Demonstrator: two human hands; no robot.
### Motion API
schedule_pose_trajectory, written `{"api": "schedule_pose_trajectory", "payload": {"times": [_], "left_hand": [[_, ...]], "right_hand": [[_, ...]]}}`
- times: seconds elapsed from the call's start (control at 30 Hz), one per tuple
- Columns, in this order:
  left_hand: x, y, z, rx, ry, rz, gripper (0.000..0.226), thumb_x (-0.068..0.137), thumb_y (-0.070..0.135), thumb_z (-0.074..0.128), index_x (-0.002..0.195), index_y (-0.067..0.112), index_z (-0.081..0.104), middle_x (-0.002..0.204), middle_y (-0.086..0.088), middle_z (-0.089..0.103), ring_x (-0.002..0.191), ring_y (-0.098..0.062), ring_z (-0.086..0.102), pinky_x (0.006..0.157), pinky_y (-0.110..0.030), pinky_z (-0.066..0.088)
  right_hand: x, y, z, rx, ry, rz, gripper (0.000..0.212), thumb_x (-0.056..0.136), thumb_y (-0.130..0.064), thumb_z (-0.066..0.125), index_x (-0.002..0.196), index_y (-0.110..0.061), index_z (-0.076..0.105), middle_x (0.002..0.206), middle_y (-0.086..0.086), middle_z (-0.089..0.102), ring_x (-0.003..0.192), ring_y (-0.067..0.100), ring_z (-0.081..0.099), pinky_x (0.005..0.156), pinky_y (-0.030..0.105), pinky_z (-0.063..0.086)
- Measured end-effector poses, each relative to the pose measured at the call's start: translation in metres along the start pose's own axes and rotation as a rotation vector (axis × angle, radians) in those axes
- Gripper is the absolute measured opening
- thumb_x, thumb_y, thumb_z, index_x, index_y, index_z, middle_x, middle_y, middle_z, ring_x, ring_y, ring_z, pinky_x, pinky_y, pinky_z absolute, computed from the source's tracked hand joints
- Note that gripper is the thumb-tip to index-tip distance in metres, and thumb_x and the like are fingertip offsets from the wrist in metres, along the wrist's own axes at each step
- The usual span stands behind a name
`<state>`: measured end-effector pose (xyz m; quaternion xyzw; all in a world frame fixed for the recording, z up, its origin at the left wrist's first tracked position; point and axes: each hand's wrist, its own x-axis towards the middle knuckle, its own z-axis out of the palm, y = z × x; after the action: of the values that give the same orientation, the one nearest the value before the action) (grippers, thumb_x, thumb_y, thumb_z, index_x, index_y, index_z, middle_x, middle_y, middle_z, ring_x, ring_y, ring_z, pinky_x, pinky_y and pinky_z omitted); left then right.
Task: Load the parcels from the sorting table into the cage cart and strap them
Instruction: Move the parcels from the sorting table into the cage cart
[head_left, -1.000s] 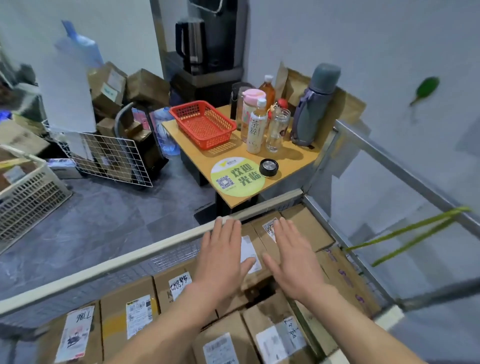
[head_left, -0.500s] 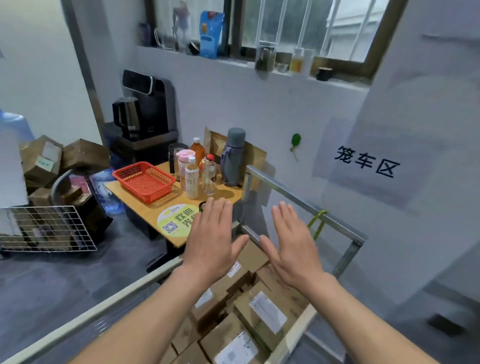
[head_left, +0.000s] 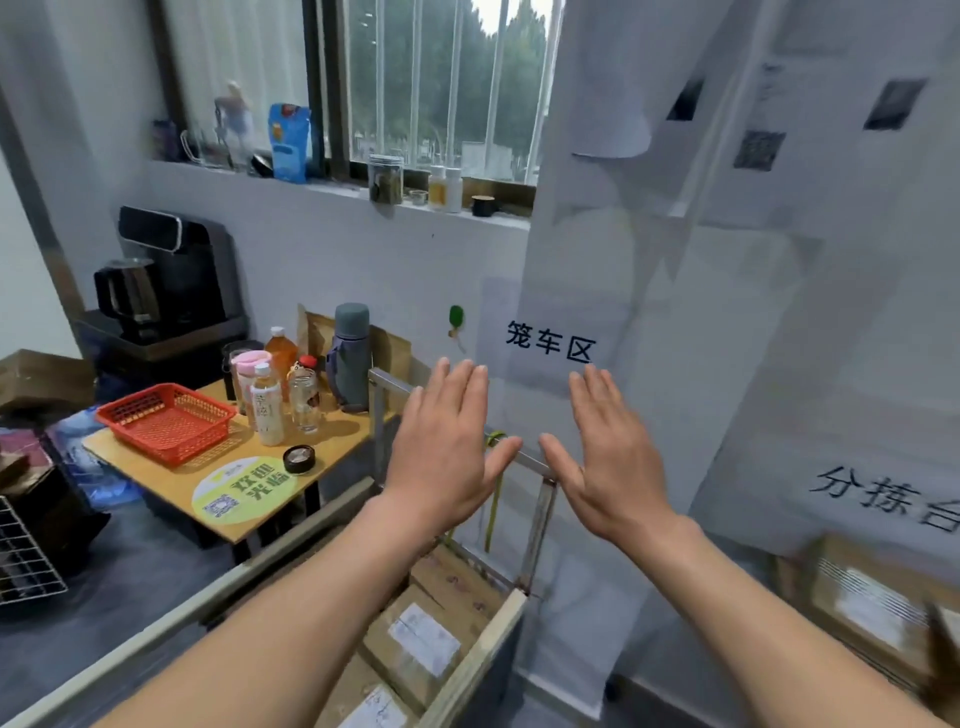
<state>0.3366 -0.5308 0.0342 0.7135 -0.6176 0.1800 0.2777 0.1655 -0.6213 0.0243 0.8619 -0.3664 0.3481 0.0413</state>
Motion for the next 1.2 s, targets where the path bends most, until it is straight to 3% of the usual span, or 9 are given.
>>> {"api": "schedule_pose_trajectory", "payload": {"times": [0.2,0.47,0.63,0.8,1.03,1.2], "left_hand": [[0.021,0.070,0.004,-0.023,0.008,0.087,0.082,0.092,0.063,0.028,0.149,0.005,0.035,0.153,-0.015,0.039,0.145,-0.034,0.028,0.112,-0.051,0.033],[0.046,0.148,0.017,-0.147,0.047,0.245,0.080,0.089,0.060,0.038,0.141,-0.001,0.046,0.144,-0.020,0.049,0.138,-0.040,0.040,0.107,-0.052,0.039],[0.064,0.185,0.030,-0.250,0.035,0.353,0.079,0.089,0.058,0.040,0.141,-0.001,0.045,0.143,-0.021,0.049,0.137,-0.042,0.040,0.105,-0.058,0.042],[0.076,0.215,0.041,-0.355,0.012,0.462,0.080,0.090,0.059,0.036,0.144,0.000,0.041,0.146,-0.021,0.046,0.138,-0.041,0.039,0.108,-0.051,0.037],[0.079,0.243,0.062,-0.488,-0.034,0.588,0.081,0.090,0.061,0.034,0.146,0.004,0.036,0.147,-0.018,0.043,0.139,-0.039,0.038,0.107,-0.050,0.038],[0.073,0.266,0.075,-0.583,-0.043,0.654,0.074,0.088,0.059,0.039,0.141,0.007,0.035,0.141,-0.017,0.047,0.134,-0.038,0.043,0.103,-0.050,0.042]], "right_hand": [[-0.015,0.053,-0.053,-0.067,0.090,0.017,0.077,0.094,-0.055,0.041,0.150,-0.002,0.037,0.156,0.018,0.036,0.147,0.033,0.031,0.118,0.046,0.027],[-0.042,0.107,-0.119,-0.198,0.184,0.140,0.078,0.094,-0.055,0.040,0.150,-0.001,0.038,0.156,0.019,0.037,0.146,0.033,0.031,0.116,0.046,0.029],[-0.059,0.131,-0.154,-0.311,0.204,0.234,0.079,0.093,-0.056,0.040,0.152,-0.004,0.035,0.157,0.018,0.034,0.147,0.033,0.030,0.117,0.051,0.031],[-0.080,0.147,-0.185,-0.446,0.209,0.341,0.079,0.095,-0.058,0.036,0.156,-0.009,0.026,0.162,0.012,0.025,0.151,0.026,0.020,0.121,0.042,0.021],[-0.115,0.152,-0.206,-0.591,0.243,0.498,0.079,0.095,-0.058,0.038,0.155,-0.008,0.026,0.161,0.013,0.027,0.150,0.024,0.020,0.119,0.034,0.014],[-0.142,0.151,-0.220,-0.634,0.244,0.583,0.082,0.094,-0.060,0.033,0.156,-0.008,0.026,0.162,0.012,0.025,0.151,0.025,0.019,0.121,0.042,0.020]]}}
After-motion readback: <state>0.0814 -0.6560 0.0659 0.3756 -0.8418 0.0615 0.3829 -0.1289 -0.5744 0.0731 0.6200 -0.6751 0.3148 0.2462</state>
